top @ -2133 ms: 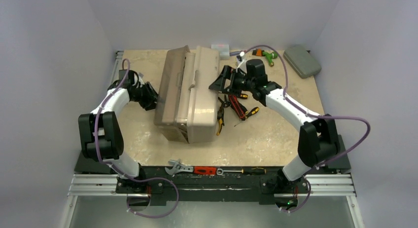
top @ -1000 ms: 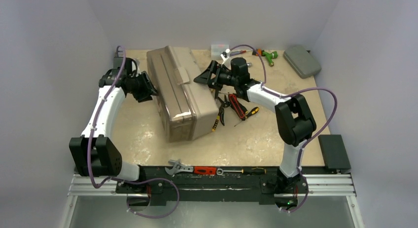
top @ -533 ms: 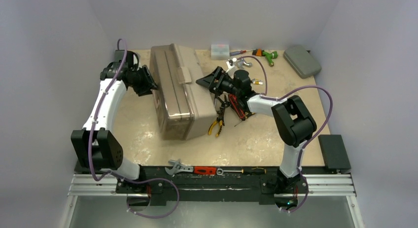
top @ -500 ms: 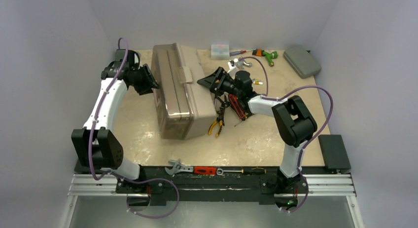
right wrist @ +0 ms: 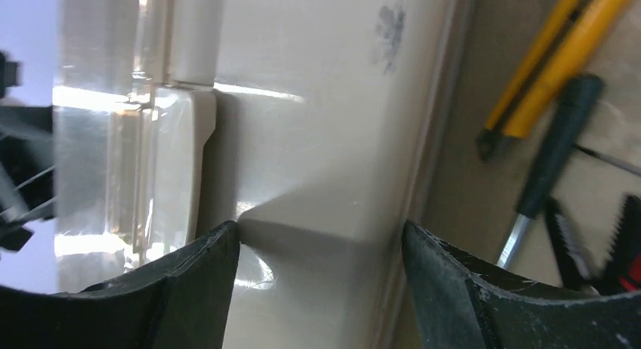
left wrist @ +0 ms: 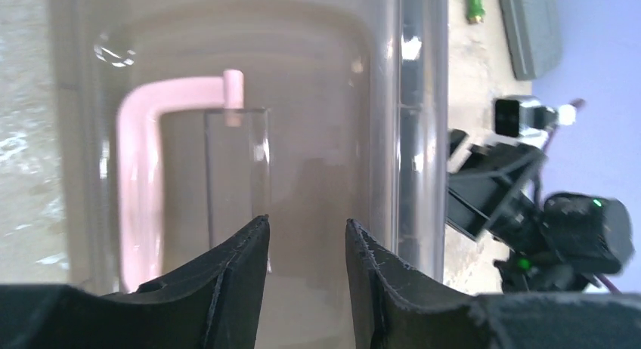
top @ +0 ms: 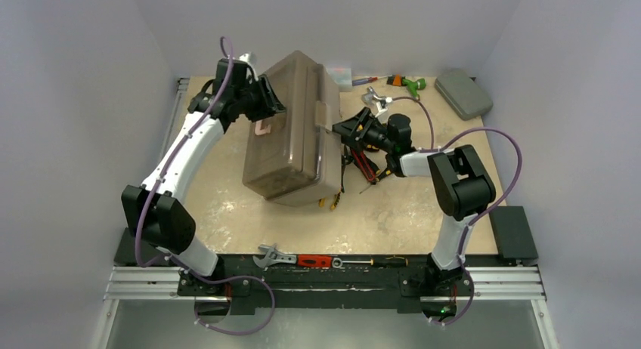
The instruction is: Pack the tool kit
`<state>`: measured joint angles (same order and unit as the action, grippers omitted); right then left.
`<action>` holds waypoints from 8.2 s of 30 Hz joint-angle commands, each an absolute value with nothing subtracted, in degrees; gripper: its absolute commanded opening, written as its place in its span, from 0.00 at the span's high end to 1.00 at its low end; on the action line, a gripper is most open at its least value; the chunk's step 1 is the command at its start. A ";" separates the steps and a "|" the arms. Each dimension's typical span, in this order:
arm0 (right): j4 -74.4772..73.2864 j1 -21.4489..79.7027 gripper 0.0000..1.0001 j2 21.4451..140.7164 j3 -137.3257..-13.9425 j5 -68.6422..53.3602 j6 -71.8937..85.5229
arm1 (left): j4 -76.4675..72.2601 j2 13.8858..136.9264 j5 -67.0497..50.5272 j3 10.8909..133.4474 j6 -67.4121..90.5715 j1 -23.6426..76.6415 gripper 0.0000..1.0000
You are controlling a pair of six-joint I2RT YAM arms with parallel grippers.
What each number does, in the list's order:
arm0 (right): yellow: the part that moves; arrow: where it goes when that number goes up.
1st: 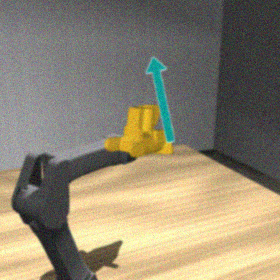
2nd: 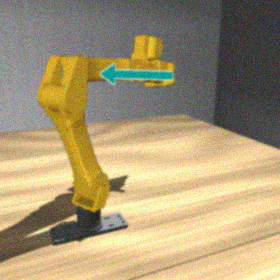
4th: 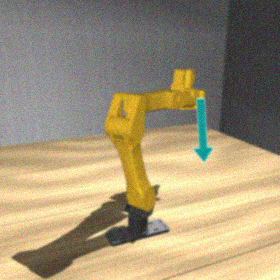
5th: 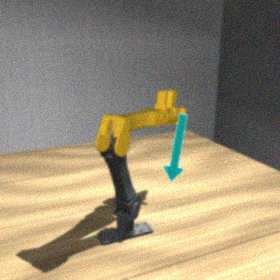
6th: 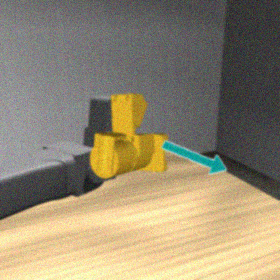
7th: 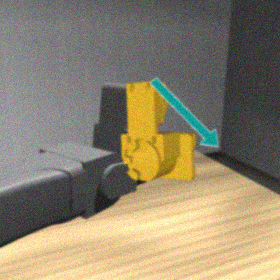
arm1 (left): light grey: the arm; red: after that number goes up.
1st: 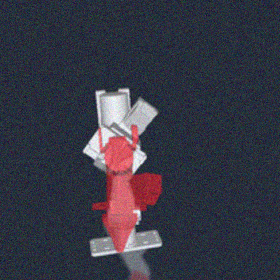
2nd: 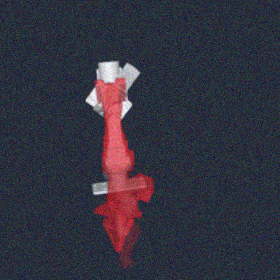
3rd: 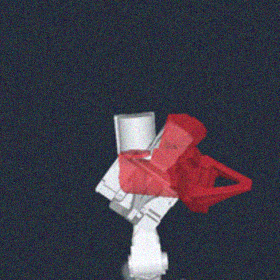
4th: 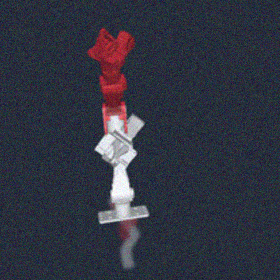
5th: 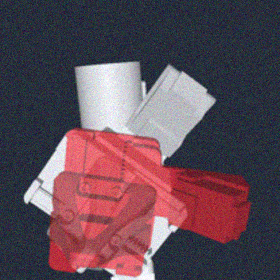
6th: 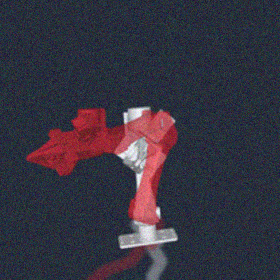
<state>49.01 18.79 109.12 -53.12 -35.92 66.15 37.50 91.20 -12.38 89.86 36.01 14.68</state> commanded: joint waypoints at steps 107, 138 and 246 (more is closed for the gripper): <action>39.49 27.40 0.39 98.52 -70.74 -47.94 69.13 | 59.39 78.21 -14.67 96.52 24.47 2.99 0.14; 48.36 28.95 0.49 102.58 -73.19 -49.73 75.89 | 88.62 98.25 56.08 121.14 25.71 62.51 0.08; -10.38 40.34 1.00 87.94 -60.85 -3.70 40.30 | 74.83 83.20 62.05 90.50 21.07 33.66 1.00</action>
<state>-11.14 40.07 89.73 -61.98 -2.48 42.41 88.79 92.86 76.55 98.13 32.84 40.29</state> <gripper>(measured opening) 0.063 0.043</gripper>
